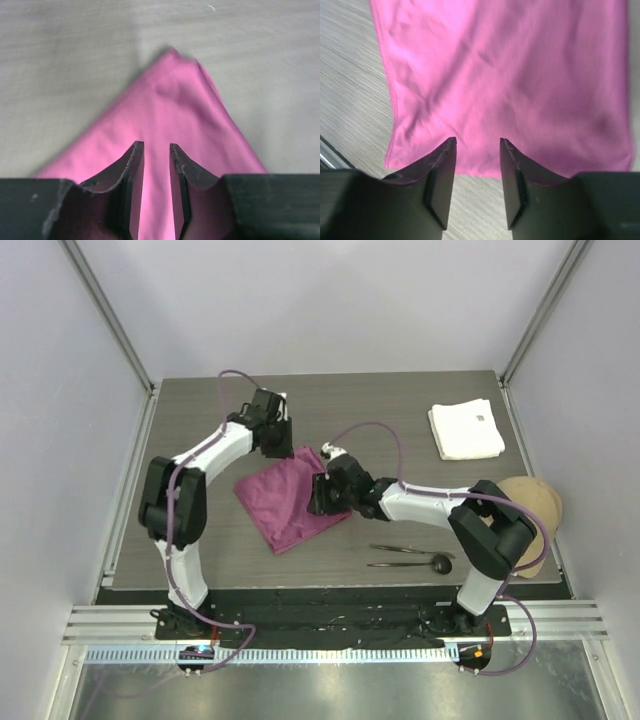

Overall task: Fold the napkin into a case and place the utensils inside
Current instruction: Rotate the lower triangle-folded napkin at the center of the board.

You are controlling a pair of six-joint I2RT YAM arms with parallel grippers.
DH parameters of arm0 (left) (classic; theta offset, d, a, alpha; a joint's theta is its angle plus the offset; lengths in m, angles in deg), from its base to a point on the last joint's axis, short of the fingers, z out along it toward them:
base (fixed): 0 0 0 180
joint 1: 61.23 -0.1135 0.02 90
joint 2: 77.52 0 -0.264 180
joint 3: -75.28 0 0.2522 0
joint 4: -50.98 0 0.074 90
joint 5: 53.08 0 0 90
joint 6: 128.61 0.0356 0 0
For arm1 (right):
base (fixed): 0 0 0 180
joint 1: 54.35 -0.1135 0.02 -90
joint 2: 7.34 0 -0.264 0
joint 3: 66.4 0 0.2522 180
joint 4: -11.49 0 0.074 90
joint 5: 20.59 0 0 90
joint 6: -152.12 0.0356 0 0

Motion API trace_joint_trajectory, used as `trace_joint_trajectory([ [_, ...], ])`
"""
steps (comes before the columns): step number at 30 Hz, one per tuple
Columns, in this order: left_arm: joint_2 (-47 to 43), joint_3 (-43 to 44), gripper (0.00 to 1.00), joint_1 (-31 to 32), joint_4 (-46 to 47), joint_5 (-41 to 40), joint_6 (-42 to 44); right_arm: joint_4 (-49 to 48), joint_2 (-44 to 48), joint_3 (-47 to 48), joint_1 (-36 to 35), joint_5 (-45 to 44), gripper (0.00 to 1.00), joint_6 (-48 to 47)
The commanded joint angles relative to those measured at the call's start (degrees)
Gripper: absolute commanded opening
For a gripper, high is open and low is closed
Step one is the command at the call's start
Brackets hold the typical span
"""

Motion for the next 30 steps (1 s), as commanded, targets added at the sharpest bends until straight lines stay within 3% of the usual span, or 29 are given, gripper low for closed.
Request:
trace_joint_trajectory([
  [1,-13.5,-9.7,0.3,-0.7,1.4,6.0,-3.9,4.6,1.8,5.9,3.0,-0.6,0.47,-8.8],
  [3,-18.0,-17.1,0.28,-0.7,4.3,7.5,-6.7,5.3,0.1,7.1,5.9,2.7,0.46,-9.3],
  [7,-20.8,-24.8,0.24,-0.7,10.2,9.6,-11.5,7.3,-1.9,9.0,8.6,4.2,0.36,-11.5],
  [14,-11.0,-20.6,0.15,-0.7,10.9,11.8,-10.2,3.6,-0.6,3.0,9.2,5.0,0.27,-7.7],
  [23,2.2,-12.2,0.13,-0.7,9.6,9.9,-9.0,-7.1,2.1,-9.4,5.8,0.3,0.23,3.4],
  [30,3.3,-6.7,0.13,-0.1,7.7,9.8,-8.0,-13.3,4.0,-15.3,2.3,-1.4,0.22,10.3],
])
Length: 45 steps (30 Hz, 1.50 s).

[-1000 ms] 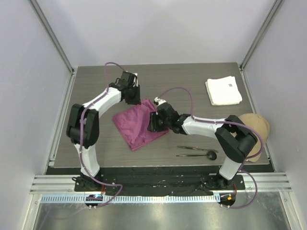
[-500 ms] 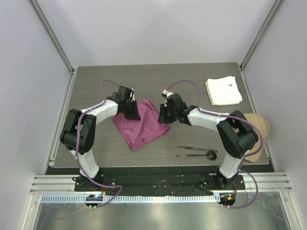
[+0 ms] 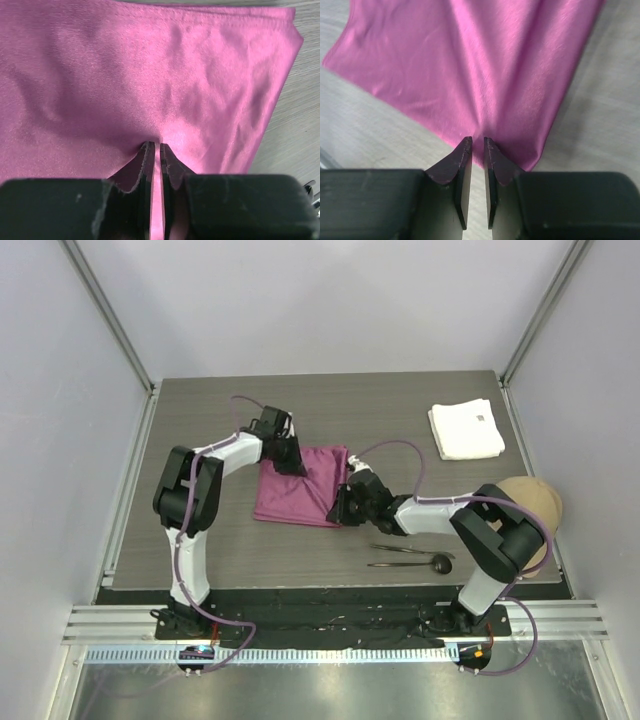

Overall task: Fold the napkin into a case and place the utensils inside
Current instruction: Rotate the lower triangle-folded napkin at the center of the board.

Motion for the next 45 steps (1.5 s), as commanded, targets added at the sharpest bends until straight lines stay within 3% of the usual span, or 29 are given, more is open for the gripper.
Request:
trace_joint_trajectory([
  [1,-0.5,2.1,0.14,0.0,-2.0,-3.1,2.4,-2.4,2.0,-2.3,-1.8,-2.4,0.22,4.4],
  [4,-5.5,1.8,0.25,-0.1,-5.3,-4.8,4.1,1.7,2.7,1.4,-1.7,-3.7,0.26,0.4],
  [7,-12.3,0.7,0.48,-1.4,-9.3,-7.6,5.3,6.4,2.4,5.9,-1.8,-4.4,0.31,-2.3],
  [10,-17.6,-0.5,0.52,-4.0,-12.2,-6.7,6.5,11.2,2.1,10.0,-1.8,-4.8,0.41,-5.5],
  [13,-18.0,0.1,0.52,-8.8,-17.7,-0.6,9.8,13.8,1.5,13.2,-1.8,-3.3,0.49,-8.3],
  [18,-12.9,2.7,0.44,-14.4,-25.4,3.4,15.2,15.4,-1.2,16.8,-1.7,-1.0,0.5,-9.9],
  [27,-7.5,1.9,0.5,-14.4,-20.7,4.0,14.7,14.4,-1.4,16.4,-1.8,2.8,0.49,-9.3],
  [33,-3.8,2.1,0.49,-14.0,-18.1,1.2,14.4,14.1,-1.2,15.2,-1.8,3.1,0.49,-9.3],
  [39,-2.8,1.6,0.47,-10.7,-16.5,-8.1,14.2,12.7,-2.5,15.0,-1.7,4.0,0.48,-8.7],
  [45,-2.7,-0.7,0.46,-8.7,-15.5,-12.0,14.2,12.6,-2.0,14.8,-1.8,4.1,0.48,-9.1],
])
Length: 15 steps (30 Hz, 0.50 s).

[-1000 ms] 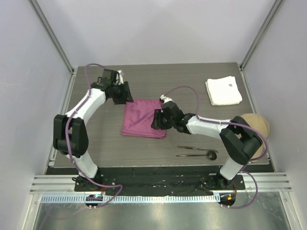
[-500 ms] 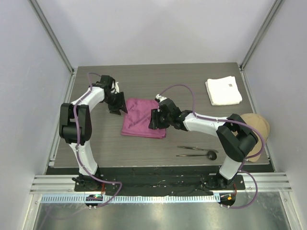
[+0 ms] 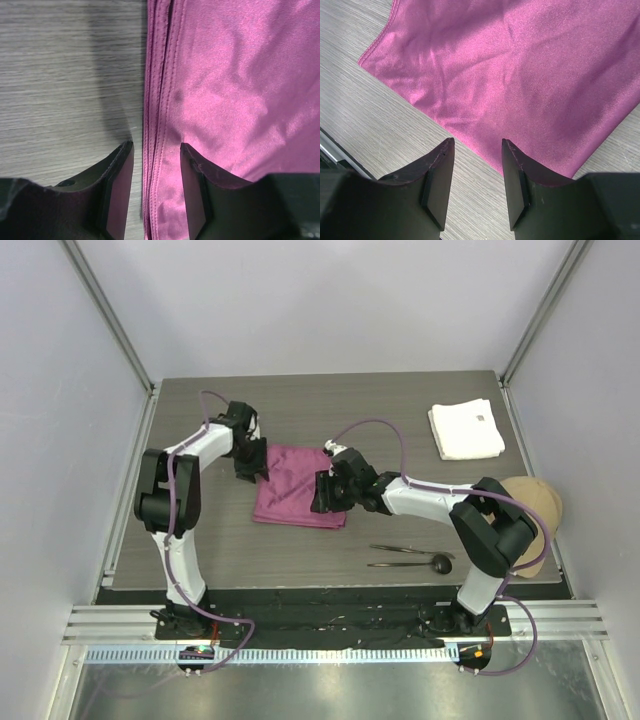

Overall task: Fold the napkin into a case and place the utensils inside
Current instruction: Rotate the lower triangle-folded napkin at the center of the board, then pick up the lower triangle-folded napkin from the center of the board.

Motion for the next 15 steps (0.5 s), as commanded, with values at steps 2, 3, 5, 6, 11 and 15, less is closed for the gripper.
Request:
trace_joint_trajectory([
  [2,1.7,-1.3,0.45,2.0,1.1,-7.2,0.4,-2.4,0.6,-0.2,-0.2,0.6,0.48,-0.3],
  [3,2.2,-1.1,0.45,2.8,0.5,-8.5,0.5,-2.4,0.7,-0.3,-0.1,0.6,0.48,-0.3],
  [5,3.3,-1.1,0.45,3.4,0.0,-11.6,0.4,-2.6,0.8,-0.4,-0.1,0.7,0.48,-0.3],
  [6,3.6,-1.1,0.44,3.5,-0.2,-11.9,0.2,-2.8,0.9,-0.6,-0.2,0.6,0.48,-0.3],
  [11,3.8,-2.7,0.42,5.0,1.6,-13.0,-1.5,-2.9,1.7,-1.5,-0.2,0.7,0.47,-0.3],
  [15,5.6,-1.8,0.36,5.4,-0.1,-12.7,-2.3,-2.9,2.6,-2.1,-0.1,0.5,0.47,-0.4],
])
